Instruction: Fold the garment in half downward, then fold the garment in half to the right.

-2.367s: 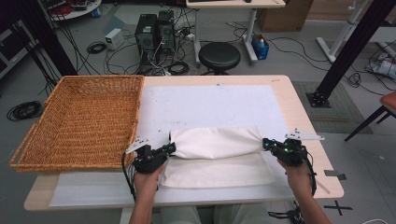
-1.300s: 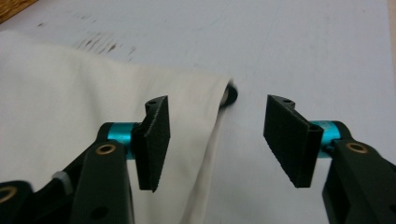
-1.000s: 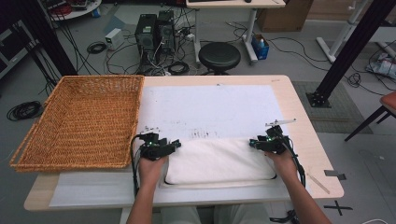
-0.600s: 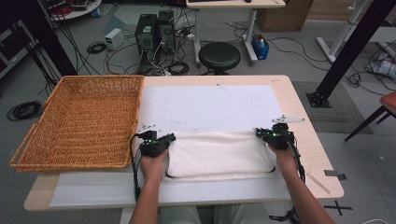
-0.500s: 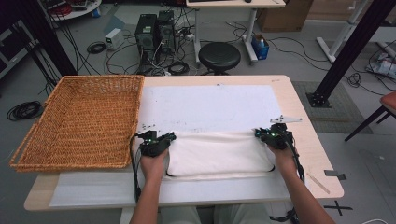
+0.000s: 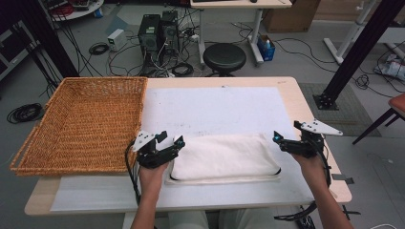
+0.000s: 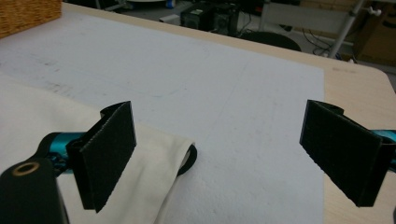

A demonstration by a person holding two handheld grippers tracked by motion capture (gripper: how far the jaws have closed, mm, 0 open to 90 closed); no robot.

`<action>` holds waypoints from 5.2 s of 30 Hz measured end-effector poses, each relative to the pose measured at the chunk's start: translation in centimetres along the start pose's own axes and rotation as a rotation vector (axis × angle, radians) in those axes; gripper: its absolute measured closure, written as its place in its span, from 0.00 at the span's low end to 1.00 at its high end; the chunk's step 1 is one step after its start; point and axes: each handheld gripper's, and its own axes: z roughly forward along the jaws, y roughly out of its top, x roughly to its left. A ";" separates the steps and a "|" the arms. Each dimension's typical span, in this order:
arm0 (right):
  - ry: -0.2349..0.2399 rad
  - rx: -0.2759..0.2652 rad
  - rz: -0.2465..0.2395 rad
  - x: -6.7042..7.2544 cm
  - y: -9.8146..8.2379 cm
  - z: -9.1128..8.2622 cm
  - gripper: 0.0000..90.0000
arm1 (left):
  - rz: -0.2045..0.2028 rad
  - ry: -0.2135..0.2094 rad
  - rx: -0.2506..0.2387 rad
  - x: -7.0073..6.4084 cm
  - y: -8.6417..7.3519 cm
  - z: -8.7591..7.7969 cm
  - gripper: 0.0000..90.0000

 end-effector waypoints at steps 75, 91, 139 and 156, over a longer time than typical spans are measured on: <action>0.423 0.176 -0.261 14.7 7.7 11.5 0.13 | -0.025 0.252 0.236 -3.3 -8.0 -4.2 0.89; 0.590 0.458 -0.392 23.4 7.0 22.1 0.60 | -0.066 0.245 0.231 -3.2 -8.0 -4.2 0.89; 0.518 0.170 -0.141 7.4 7.4 11.0 0.96 | 0.040 -0.102 0.151 -15.5 -2.3 4.1 0.92; 0.433 0.309 0.087 0.6 3.3 9.8 0.70 | 0.040 -0.153 0.227 -18.5 -4.0 8.3 0.92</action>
